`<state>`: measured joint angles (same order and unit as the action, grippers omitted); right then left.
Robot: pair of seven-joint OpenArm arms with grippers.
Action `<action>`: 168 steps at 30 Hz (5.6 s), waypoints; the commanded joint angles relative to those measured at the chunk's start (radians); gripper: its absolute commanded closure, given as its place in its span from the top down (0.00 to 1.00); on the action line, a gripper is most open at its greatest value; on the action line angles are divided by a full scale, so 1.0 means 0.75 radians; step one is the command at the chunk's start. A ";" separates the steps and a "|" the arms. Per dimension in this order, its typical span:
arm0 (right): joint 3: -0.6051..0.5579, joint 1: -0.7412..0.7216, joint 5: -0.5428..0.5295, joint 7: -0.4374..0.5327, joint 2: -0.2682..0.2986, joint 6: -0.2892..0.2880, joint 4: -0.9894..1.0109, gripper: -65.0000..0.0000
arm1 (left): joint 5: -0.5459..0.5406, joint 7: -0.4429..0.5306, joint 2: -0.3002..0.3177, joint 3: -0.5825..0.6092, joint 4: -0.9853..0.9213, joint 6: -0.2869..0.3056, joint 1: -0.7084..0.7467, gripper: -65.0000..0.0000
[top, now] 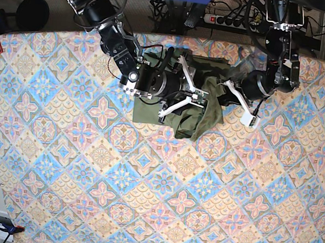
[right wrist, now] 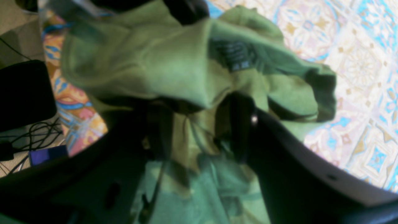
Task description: Layout the t-shirt on the table in an organized manner, then fold the t-shirt properly
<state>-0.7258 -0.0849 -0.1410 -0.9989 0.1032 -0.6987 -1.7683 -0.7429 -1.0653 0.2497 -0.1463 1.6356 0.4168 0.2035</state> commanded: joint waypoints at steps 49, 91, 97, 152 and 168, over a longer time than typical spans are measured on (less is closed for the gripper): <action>0.465 0.081 -0.020 0.038 0.152 0.001 -0.235 0.43 | -0.303 -0.060 -0.070 0.118 0.482 0.006 0.141 0.57; 0.680 0.112 -0.022 0.038 0.152 0.001 -0.229 0.24 | -0.082 0.071 0.022 0.309 0.592 0.002 0.282 0.81; 0.695 0.118 -0.022 0.038 0.152 0.001 -0.229 0.24 | 0.126 0.122 0.010 0.415 0.590 0.002 0.270 0.74; 0.697 0.116 -0.022 0.038 0.152 0.001 -0.233 0.24 | -0.453 0.576 -0.025 -0.148 0.578 -0.154 0.804 0.00; 0.682 0.116 -0.022 0.038 0.152 0.001 -0.231 0.24 | -0.530 0.507 -0.025 -0.109 0.382 -0.137 0.847 0.00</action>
<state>-0.2157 0.0196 -0.1455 -0.9909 0.2134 -0.6994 -1.9244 -1.1236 -0.6926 0.2272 -0.2249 1.9057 0.2947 0.8291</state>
